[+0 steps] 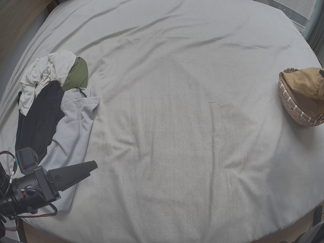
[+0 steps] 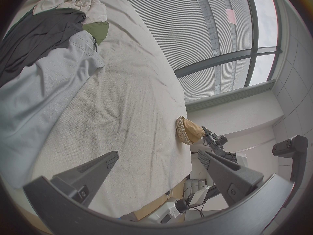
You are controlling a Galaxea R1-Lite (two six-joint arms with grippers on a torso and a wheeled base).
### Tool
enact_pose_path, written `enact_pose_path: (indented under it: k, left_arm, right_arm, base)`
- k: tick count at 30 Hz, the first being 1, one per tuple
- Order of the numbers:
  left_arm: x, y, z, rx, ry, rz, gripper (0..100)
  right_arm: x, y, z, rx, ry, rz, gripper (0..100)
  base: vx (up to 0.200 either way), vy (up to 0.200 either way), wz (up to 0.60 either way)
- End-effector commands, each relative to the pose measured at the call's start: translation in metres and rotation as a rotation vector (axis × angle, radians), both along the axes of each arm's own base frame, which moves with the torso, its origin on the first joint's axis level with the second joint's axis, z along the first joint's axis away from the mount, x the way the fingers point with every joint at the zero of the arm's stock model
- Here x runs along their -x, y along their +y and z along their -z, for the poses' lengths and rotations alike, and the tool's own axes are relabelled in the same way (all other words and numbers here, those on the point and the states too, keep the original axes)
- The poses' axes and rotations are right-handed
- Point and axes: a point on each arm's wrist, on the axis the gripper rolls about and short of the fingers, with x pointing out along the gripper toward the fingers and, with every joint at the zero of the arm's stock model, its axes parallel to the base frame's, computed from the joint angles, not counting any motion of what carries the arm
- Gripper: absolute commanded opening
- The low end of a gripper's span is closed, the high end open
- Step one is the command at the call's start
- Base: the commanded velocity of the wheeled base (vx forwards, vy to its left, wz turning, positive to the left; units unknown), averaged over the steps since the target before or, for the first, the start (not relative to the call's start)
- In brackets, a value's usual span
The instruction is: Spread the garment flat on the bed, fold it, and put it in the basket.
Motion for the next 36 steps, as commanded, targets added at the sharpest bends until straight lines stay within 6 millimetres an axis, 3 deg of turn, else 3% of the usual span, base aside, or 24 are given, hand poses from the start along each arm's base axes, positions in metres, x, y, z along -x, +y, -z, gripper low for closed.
enact_pose_path:
  k: [1, 11, 15, 18, 22, 25, 28, 29, 30, 32, 33, 35, 36]
  left_arm:
    - [0.000, 0.000, -0.001, 0.000, -0.005, 0.001, 100]
    - [0.001, -0.004, -0.003, -0.001, -0.020, 0.028, 100]
    - [0.002, -0.004, -0.003, -0.009, -0.029, 0.034, 100]
    - [0.008, -0.001, -0.008, -0.003, -0.092, 0.036, 100]
    - [0.022, 0.007, -0.022, 0.054, -0.203, 0.029, 100]
    - [0.039, 0.019, -0.026, 0.081, -0.276, -0.002, 100]
    - [0.056, 0.031, -0.019, 0.079, -0.332, -0.057, 100]
    - [0.056, 0.031, -0.019, 0.079, -0.332, -0.057, 100]
    - [0.068, 0.039, -0.012, 0.081, -0.368, -0.100, 100]
    - [0.083, 0.048, -0.006, 0.092, -0.406, -0.133, 100]
    - [0.088, 0.050, -0.005, 0.095, -0.419, -0.140, 100]
    - [0.089, 0.051, -0.004, 0.093, -0.420, -0.143, 100]
    - [0.100, 0.055, 0.003, 0.068, -0.437, -0.159, 100]
  right_arm:
    - [0.021, 0.010, 0.001, 0.033, 0.004, -0.002, 100]
    - [0.080, 0.041, -0.030, 0.213, 0.077, 0.030, 100]
    - [0.086, 0.043, -0.039, 0.243, 0.076, 0.048, 100]
    - [0.092, 0.057, -0.038, 0.328, 0.078, -0.033, 100]
    - [0.101, 0.094, -0.018, 0.341, 0.046, -0.325, 100]
    - [0.130, 0.121, 0.003, 0.354, -0.006, -0.522, 100]
    - [0.169, 0.131, 0.025, 0.364, -0.064, -0.636, 100]
    - [0.169, 0.131, 0.025, 0.364, -0.064, -0.636, 100]
    - [0.194, 0.131, 0.050, 0.367, -0.082, -0.676, 100]
    - [0.220, 0.129, 0.083, 0.366, -0.089, -0.684, 100]
    - [0.229, 0.128, 0.095, 0.363, -0.095, -0.685, 100]
    - [0.232, 0.128, 0.098, 0.364, -0.098, -0.685, 100]
    - [0.248, 0.126, 0.122, 0.361, -0.112, -0.683, 100]
  base:
    - [0.000, 0.000, 0.00]
    - [0.000, 0.000, 0.00]
    - [0.000, 0.000, 0.00]
    - [0.000, 0.000, 0.00]
    - [0.000, 0.000, 0.00]
    - [0.000, 0.000, 0.00]
    - [0.000, 0.000, 0.00]
    - [0.000, 0.000, 0.00]
    - [0.000, 0.000, 0.00]
    - [0.000, 0.000, 0.00]
    - [0.000, 0.000, 0.00]
    - [0.000, 0.000, 0.00]
    - [0.000, 0.000, 0.00]
